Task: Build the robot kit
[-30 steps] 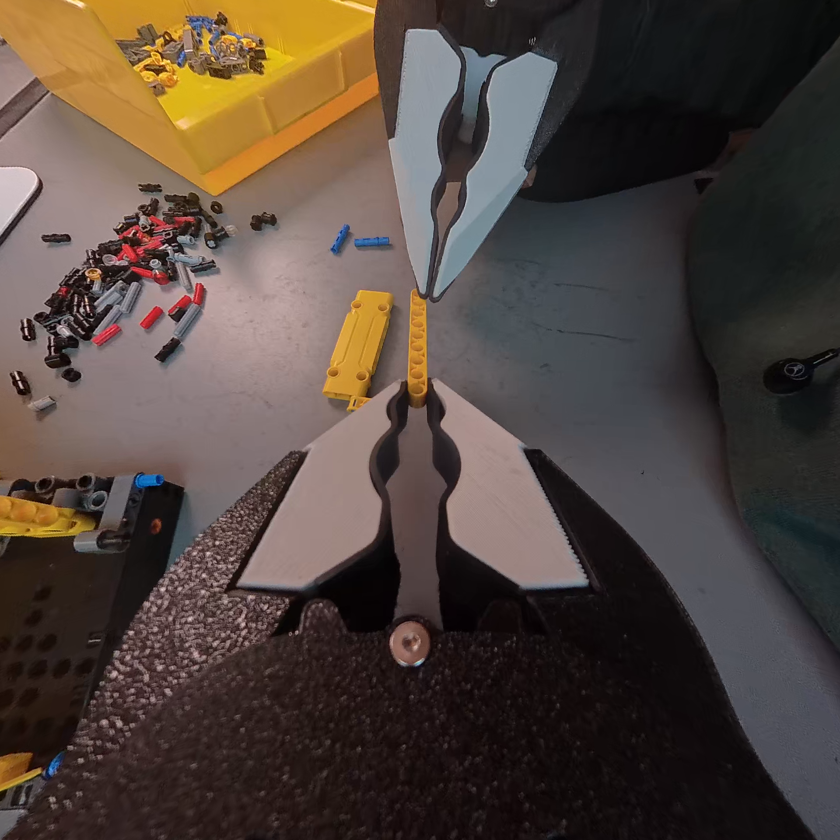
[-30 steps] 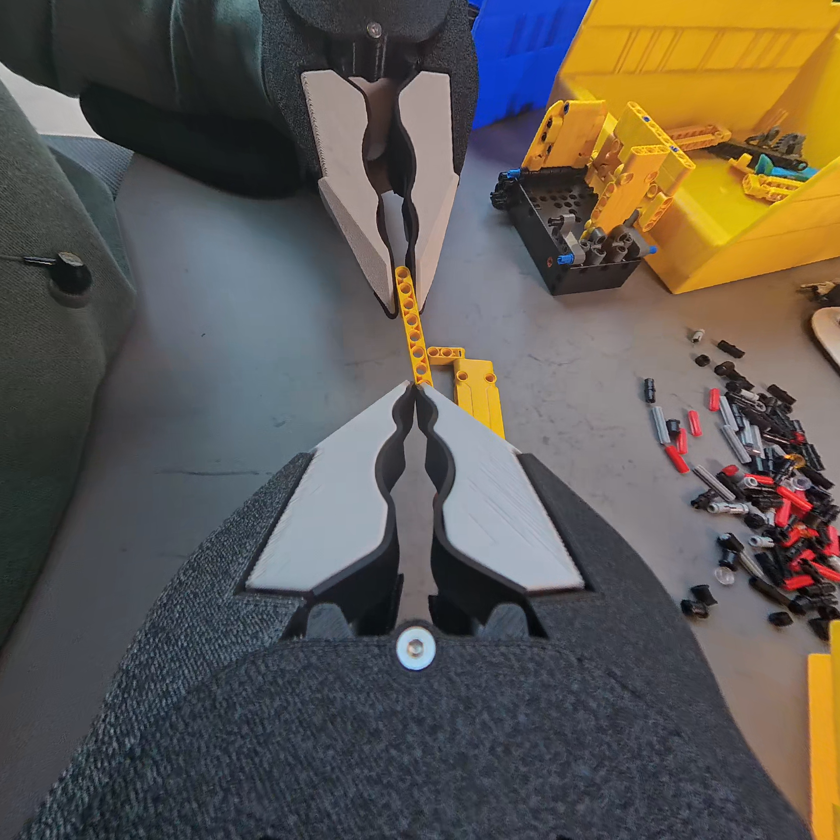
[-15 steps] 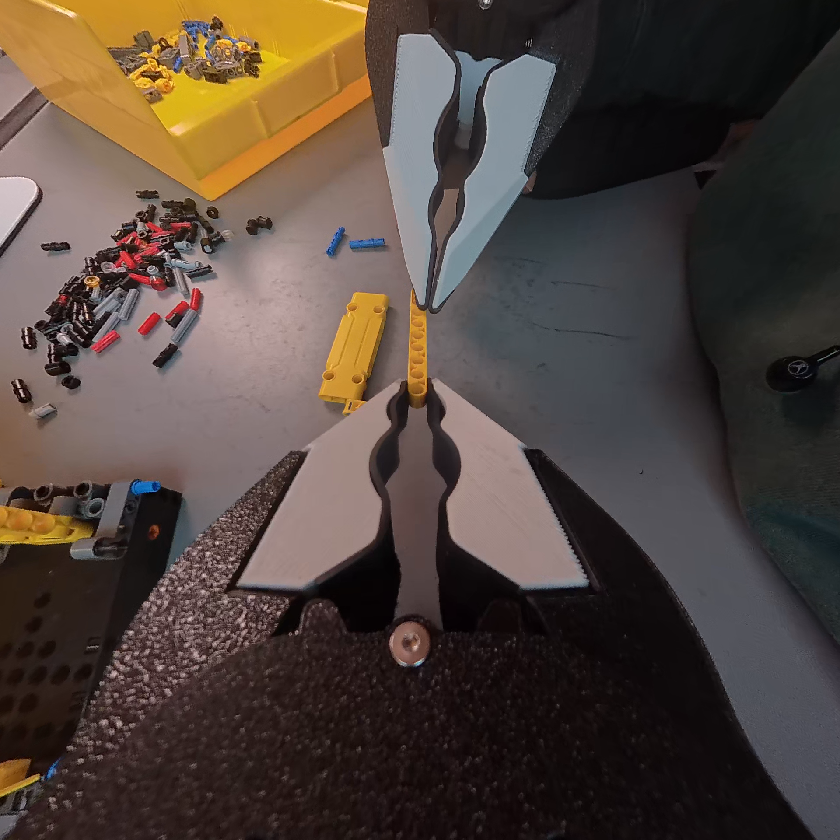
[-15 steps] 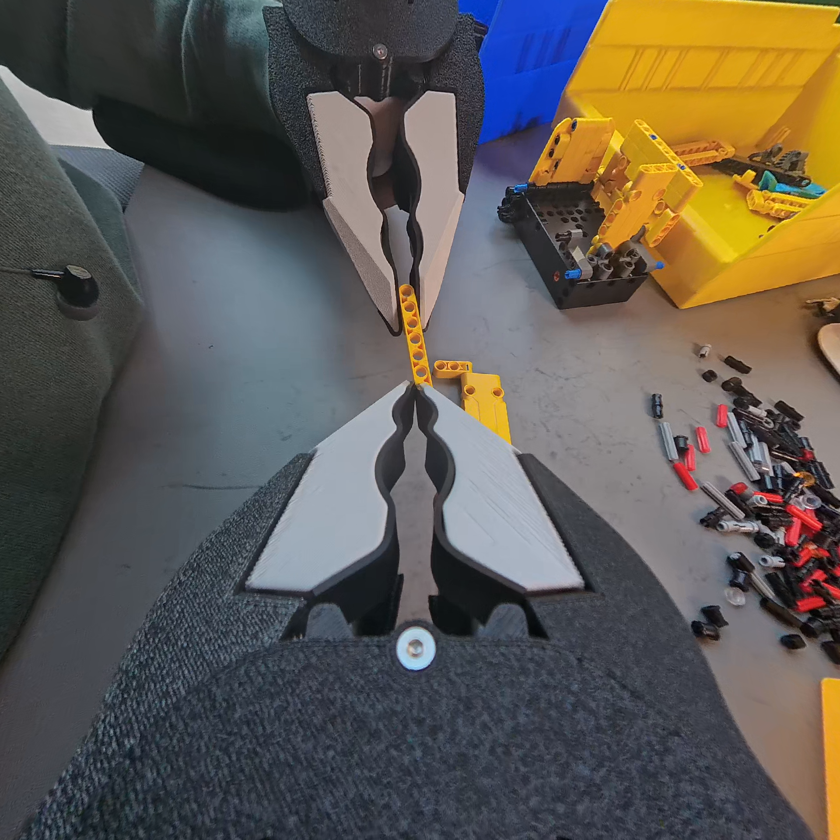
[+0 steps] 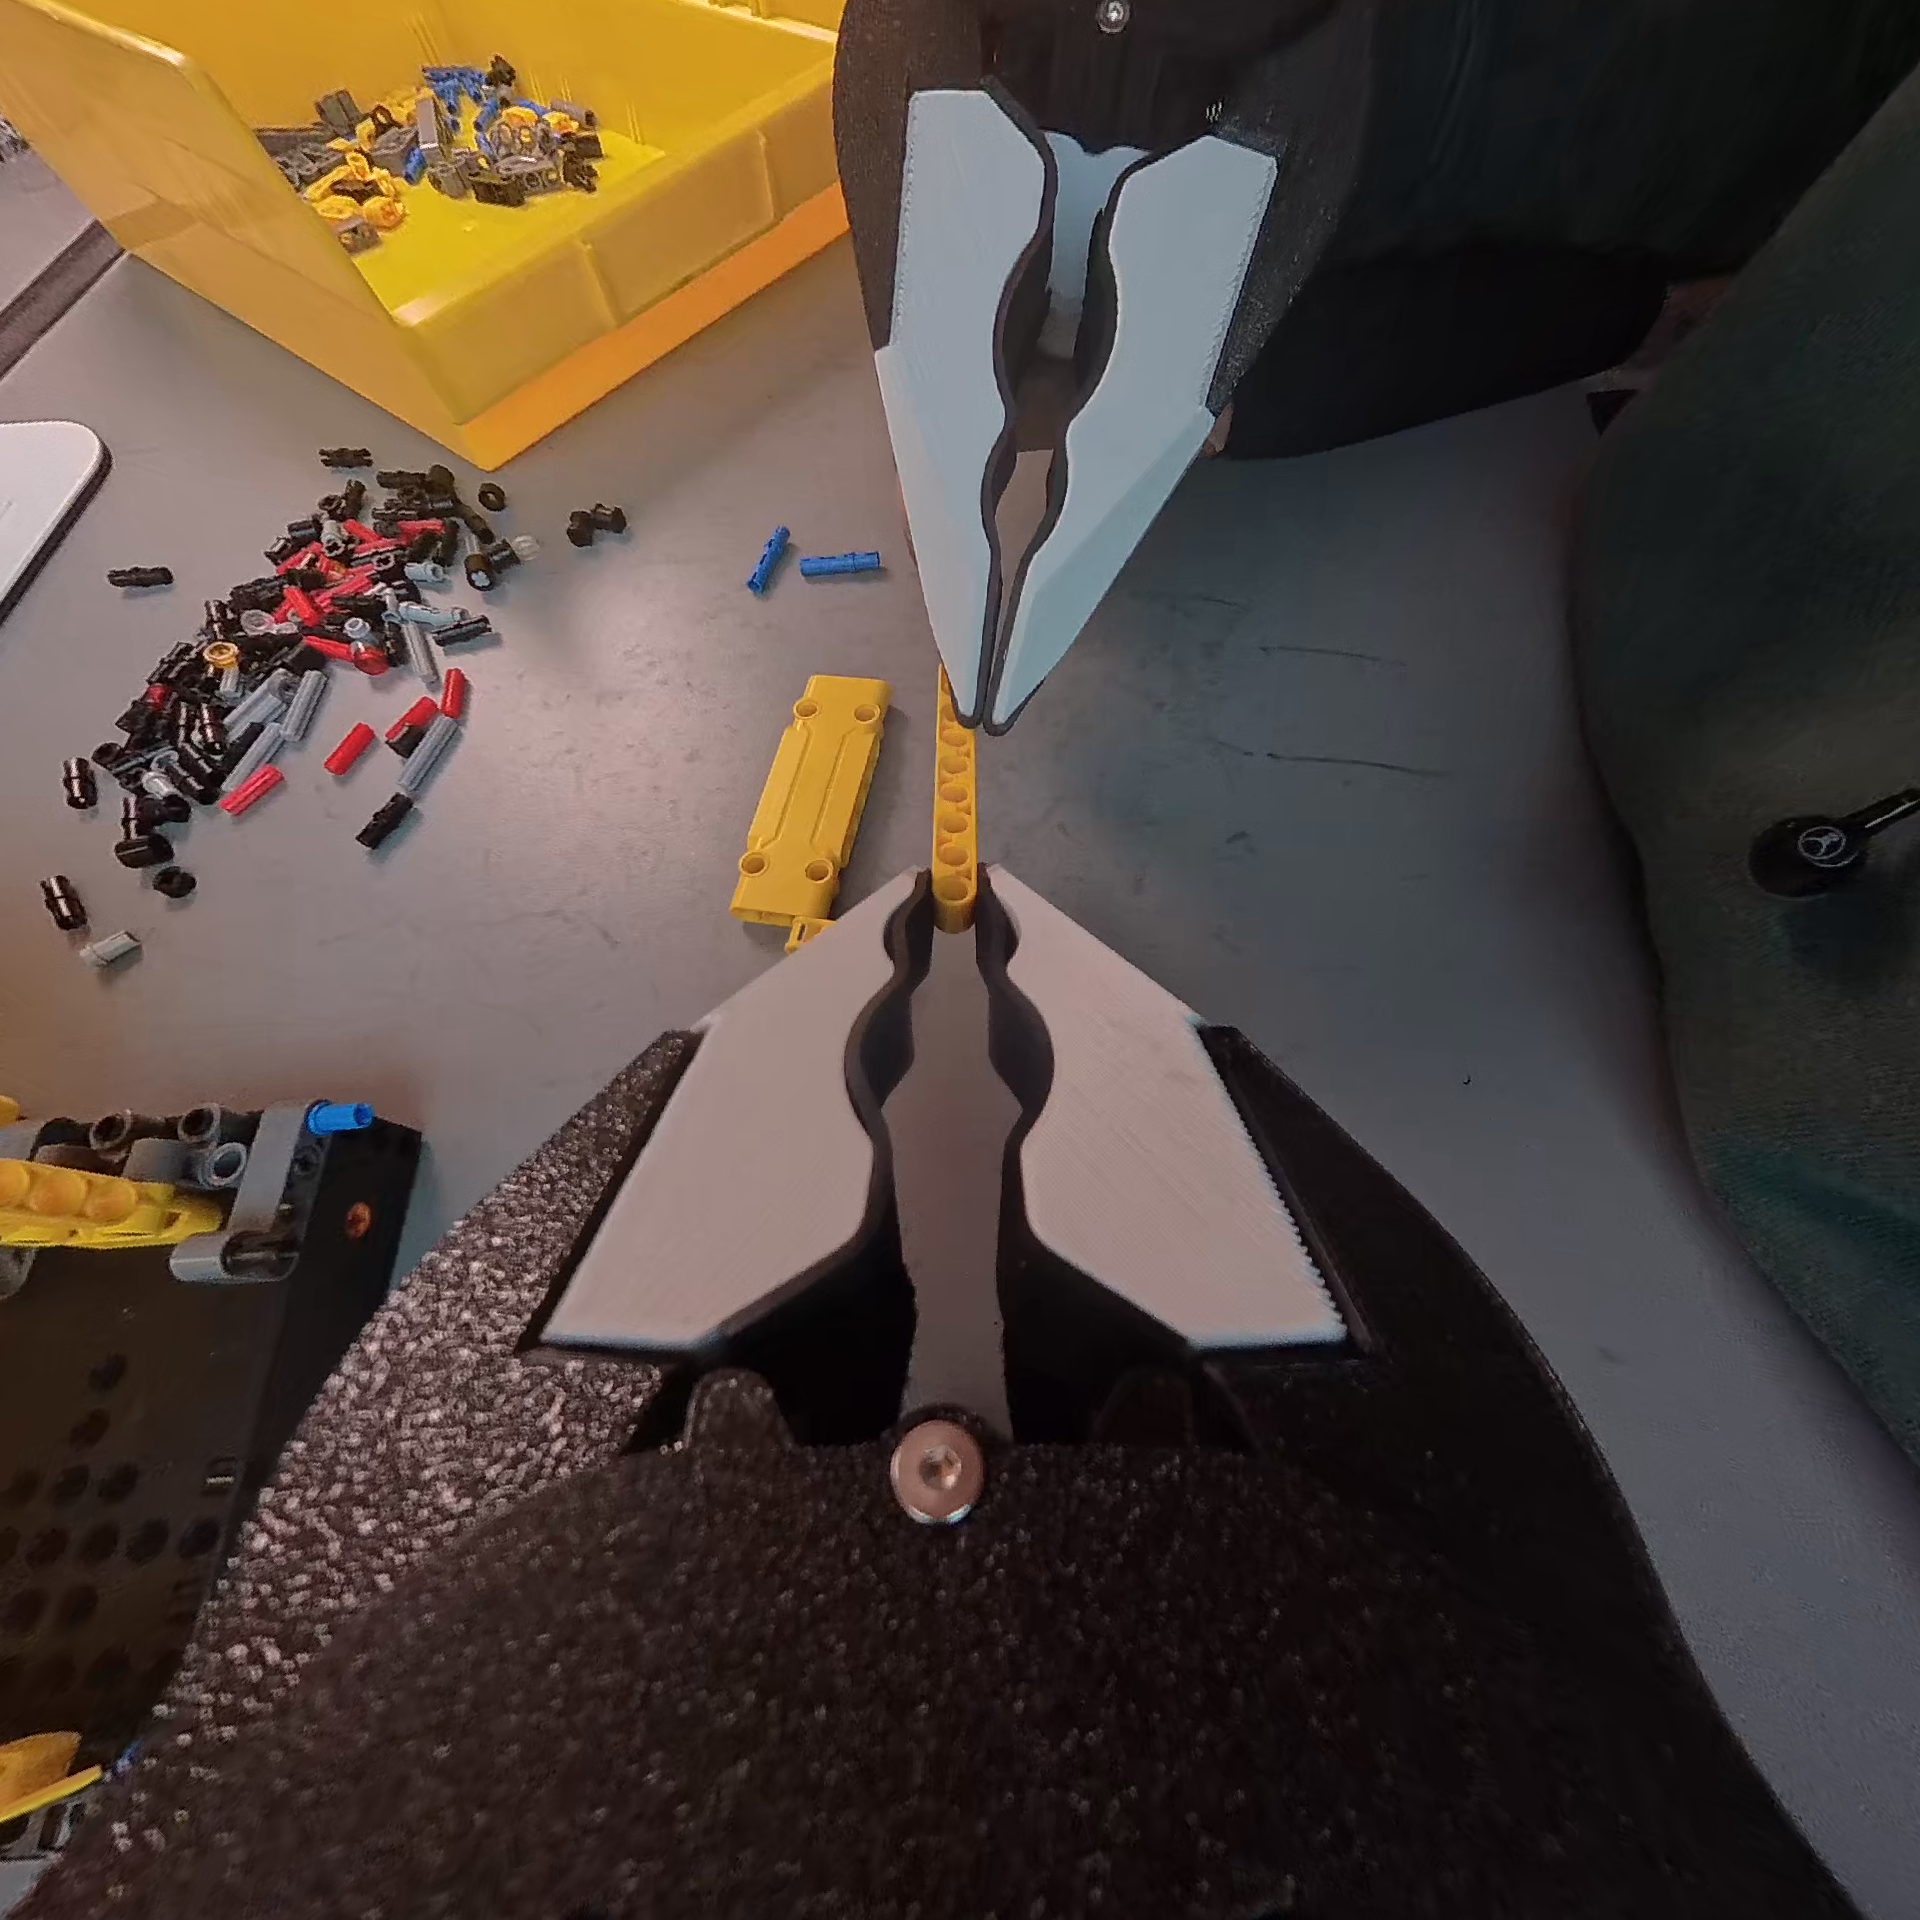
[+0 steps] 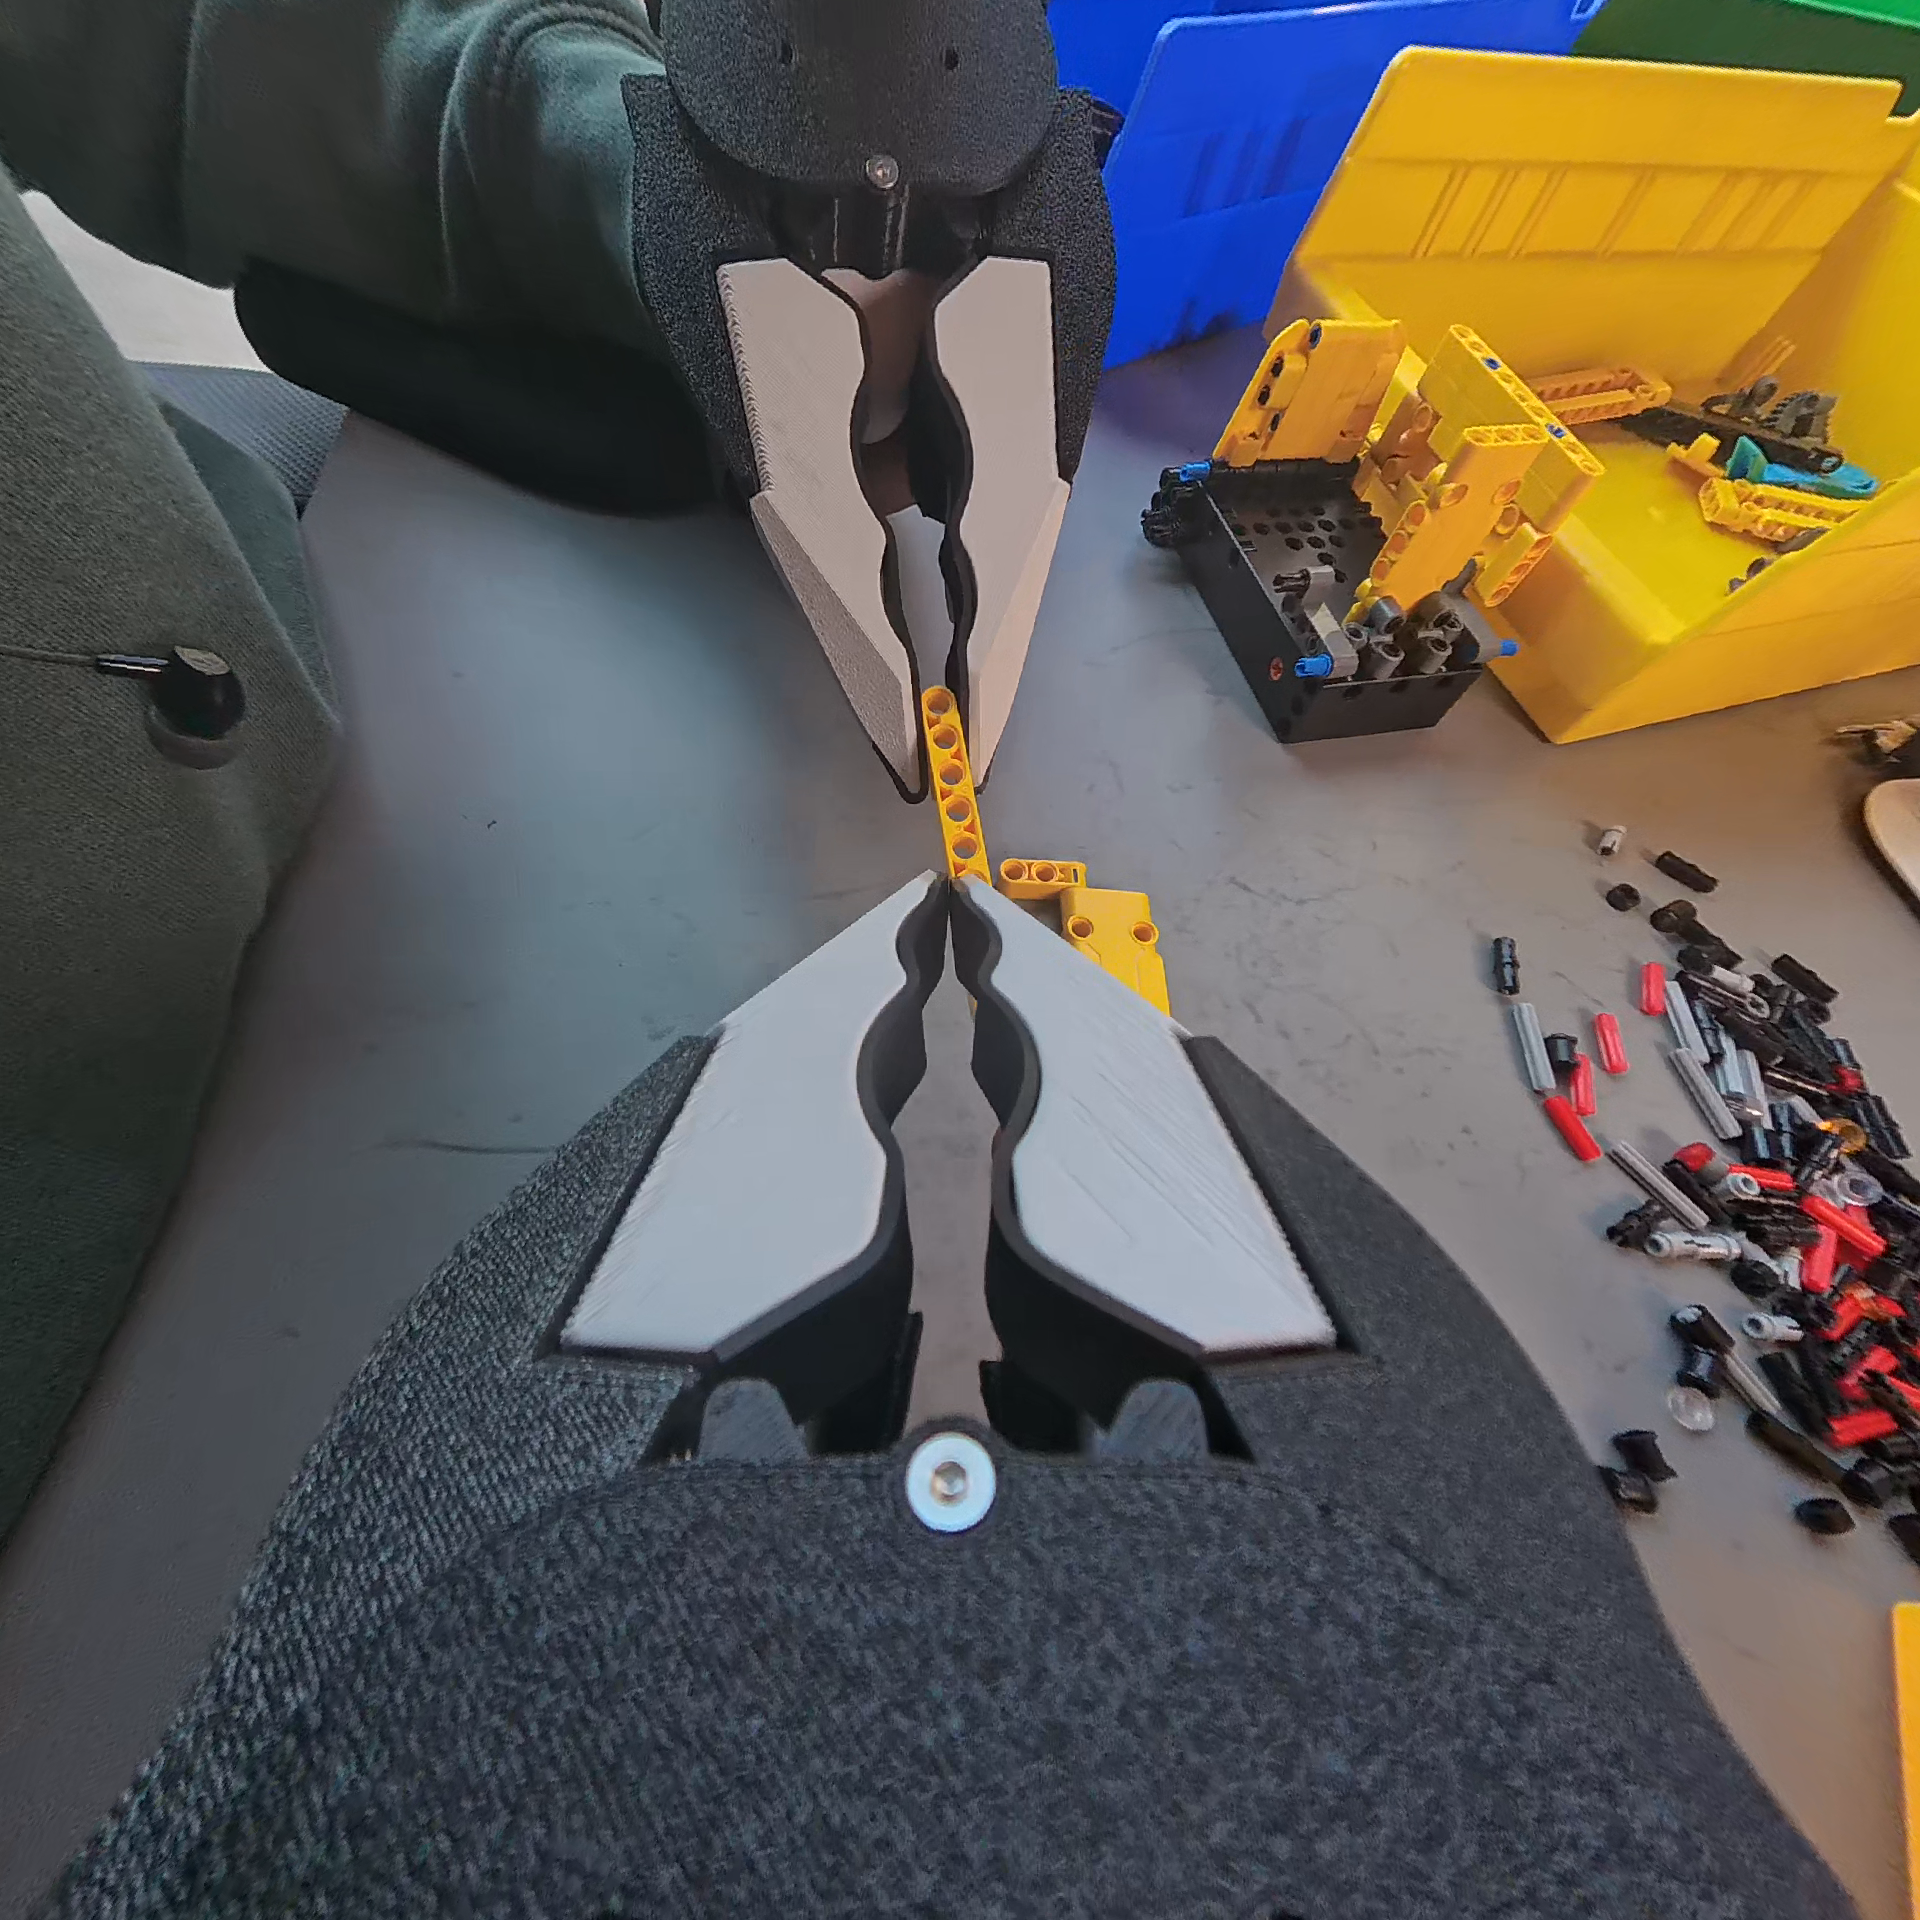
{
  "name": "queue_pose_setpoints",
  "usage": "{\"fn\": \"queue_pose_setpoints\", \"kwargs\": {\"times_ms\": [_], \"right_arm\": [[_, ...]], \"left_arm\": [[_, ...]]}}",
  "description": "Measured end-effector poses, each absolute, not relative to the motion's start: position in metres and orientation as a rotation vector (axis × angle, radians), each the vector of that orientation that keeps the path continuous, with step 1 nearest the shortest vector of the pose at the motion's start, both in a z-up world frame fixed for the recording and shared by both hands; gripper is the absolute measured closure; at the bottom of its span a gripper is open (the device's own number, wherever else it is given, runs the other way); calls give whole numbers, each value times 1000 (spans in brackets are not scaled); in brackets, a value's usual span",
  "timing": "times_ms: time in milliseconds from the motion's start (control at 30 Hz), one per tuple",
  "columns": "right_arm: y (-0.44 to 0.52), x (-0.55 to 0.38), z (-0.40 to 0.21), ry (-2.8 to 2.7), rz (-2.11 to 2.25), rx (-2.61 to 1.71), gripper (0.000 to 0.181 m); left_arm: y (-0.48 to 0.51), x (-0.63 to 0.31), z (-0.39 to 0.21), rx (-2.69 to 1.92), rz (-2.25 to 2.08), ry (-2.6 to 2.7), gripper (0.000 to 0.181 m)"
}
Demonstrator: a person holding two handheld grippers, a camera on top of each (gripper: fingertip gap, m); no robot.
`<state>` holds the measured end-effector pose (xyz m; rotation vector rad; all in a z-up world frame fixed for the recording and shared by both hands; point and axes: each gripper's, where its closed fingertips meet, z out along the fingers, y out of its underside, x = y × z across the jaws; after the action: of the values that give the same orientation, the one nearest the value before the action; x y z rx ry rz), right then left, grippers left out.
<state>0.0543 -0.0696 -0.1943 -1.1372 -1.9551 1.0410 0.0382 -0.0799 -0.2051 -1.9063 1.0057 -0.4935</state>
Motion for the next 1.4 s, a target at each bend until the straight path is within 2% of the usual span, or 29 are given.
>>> {"fn": "queue_pose_setpoints", "kwargs": {"times_ms": [1400], "right_arm": [[-90, 36, -188, -1986, 1005, -1033, 181]], "left_arm": [[-84, 43, -210, -1917, -487, 1043, 175]]}}
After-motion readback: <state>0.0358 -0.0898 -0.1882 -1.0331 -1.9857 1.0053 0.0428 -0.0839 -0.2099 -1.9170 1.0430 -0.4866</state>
